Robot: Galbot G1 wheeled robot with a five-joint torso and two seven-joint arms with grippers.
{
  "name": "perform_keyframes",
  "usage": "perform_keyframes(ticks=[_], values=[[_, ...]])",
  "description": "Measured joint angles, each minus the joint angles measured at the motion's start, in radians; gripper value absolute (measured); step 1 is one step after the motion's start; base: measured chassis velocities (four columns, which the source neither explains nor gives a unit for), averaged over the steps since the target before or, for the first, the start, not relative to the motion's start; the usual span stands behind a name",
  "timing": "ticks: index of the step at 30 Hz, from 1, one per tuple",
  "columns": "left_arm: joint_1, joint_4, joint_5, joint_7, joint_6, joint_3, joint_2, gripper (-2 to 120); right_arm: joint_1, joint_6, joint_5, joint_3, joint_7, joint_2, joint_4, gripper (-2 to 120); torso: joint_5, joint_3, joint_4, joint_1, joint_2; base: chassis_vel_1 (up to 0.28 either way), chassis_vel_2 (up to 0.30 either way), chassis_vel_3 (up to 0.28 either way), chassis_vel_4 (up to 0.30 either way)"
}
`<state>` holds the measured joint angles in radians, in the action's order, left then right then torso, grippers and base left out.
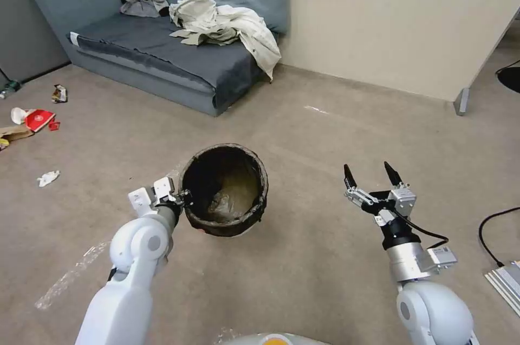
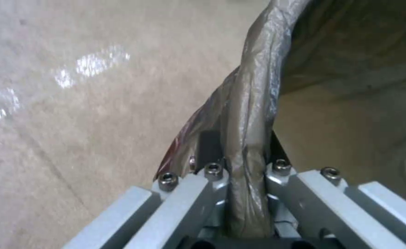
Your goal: Pick up the trash can from the floor.
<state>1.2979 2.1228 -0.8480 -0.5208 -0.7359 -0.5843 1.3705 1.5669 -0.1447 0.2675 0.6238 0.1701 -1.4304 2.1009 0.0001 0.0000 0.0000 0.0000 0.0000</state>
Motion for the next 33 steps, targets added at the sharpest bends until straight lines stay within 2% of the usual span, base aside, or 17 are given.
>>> perform_keyframes(ticks=[6,33], values=[[0.023,0.089,0.005,0.001,0.0,-0.017,-0.003,1,-0.005,0.001,0.001,-0.003,0.001,-0.001,-0.001,100,0.0,0.0,0.0,0.0,0.0,0.0,0.0,0.0,0.0],[0.029,0.062,0.011,0.012,0.0,-0.013,0.002,1,-0.004,0.015,-0.008,-0.017,0.005,-0.007,0.001,100,-0.0001,0.0,0.0,0.0,0.0,0.0,0.0,0.0,0.0]])
